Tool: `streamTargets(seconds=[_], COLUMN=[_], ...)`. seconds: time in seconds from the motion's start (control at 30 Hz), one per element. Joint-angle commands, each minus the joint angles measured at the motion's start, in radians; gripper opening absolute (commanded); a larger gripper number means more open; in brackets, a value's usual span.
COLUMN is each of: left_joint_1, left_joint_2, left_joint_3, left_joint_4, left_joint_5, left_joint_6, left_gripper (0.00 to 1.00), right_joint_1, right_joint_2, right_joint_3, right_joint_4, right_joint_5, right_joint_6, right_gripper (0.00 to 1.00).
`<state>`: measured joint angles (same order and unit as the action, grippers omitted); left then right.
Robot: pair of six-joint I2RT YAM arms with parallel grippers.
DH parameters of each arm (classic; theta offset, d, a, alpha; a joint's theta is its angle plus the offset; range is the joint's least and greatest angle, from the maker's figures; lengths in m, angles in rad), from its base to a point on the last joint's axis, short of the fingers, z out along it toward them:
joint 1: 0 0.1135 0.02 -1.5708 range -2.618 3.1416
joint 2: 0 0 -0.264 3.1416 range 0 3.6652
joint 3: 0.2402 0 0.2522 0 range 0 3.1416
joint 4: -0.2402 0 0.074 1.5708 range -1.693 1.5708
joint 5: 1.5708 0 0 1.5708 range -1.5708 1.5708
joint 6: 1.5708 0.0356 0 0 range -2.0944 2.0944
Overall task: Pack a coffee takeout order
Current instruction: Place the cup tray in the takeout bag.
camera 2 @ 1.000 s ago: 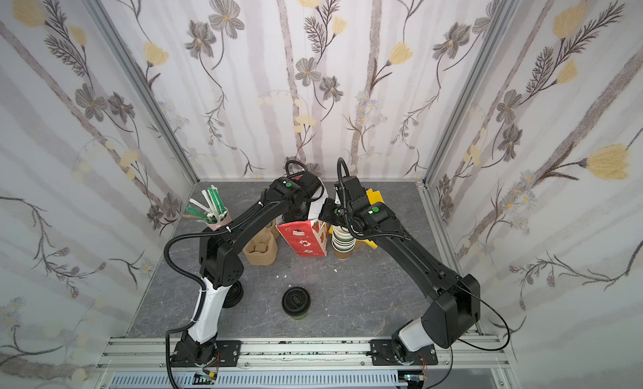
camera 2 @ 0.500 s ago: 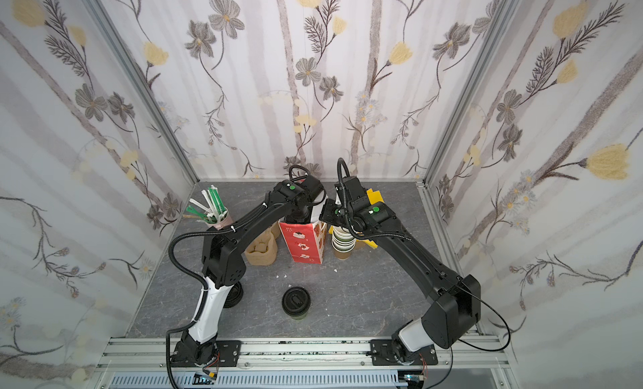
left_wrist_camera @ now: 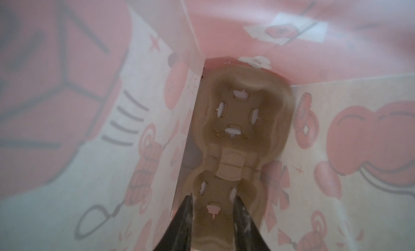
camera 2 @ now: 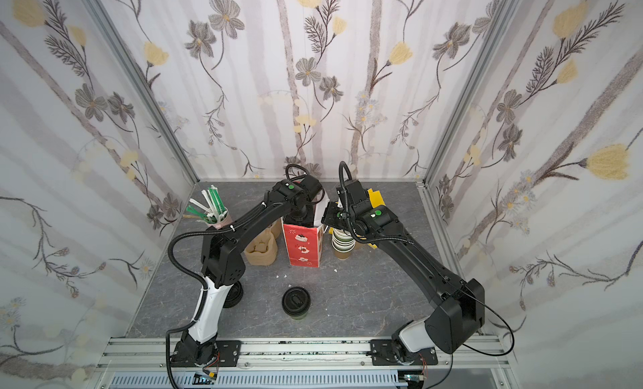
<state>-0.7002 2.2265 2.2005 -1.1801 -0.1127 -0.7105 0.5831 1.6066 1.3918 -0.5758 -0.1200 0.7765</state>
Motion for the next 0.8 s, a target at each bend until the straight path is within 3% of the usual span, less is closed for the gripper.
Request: streamTargets(seconds=[0.0, 0.33, 0.6, 0.77], left_joint_1=[-0.002, -0.018, -0.018, -0.026], left_joint_2=[-0.007, 0.004, -0.042, -0.034], left_joint_3=[0.036, 0.2, -0.003, 0.075], left_joint_4=[-0.001, 0.013, 0.006, 0.008], left_joint_5=[-0.028, 0.017, -0.055, -0.048], left_joint_6=[-0.016, 0.0, -0.022, -0.006], left_gripper=[0.29, 0.35, 0.25, 0.26], right_joint_1=[0.001, 0.003, 0.004, 0.004], right_joint_2=[-0.005, 0.01, -0.004, 0.008], right_joint_3=[-0.006, -0.008, 0.004, -0.001], right_joint_4=[0.022, 0.039, 0.033, 0.032], right_joint_5=[0.019, -0.013, -0.012, -0.026], right_joint_6=[0.005, 0.005, 0.005, 0.001], right_gripper=[0.0, 0.0, 0.0, 0.0])
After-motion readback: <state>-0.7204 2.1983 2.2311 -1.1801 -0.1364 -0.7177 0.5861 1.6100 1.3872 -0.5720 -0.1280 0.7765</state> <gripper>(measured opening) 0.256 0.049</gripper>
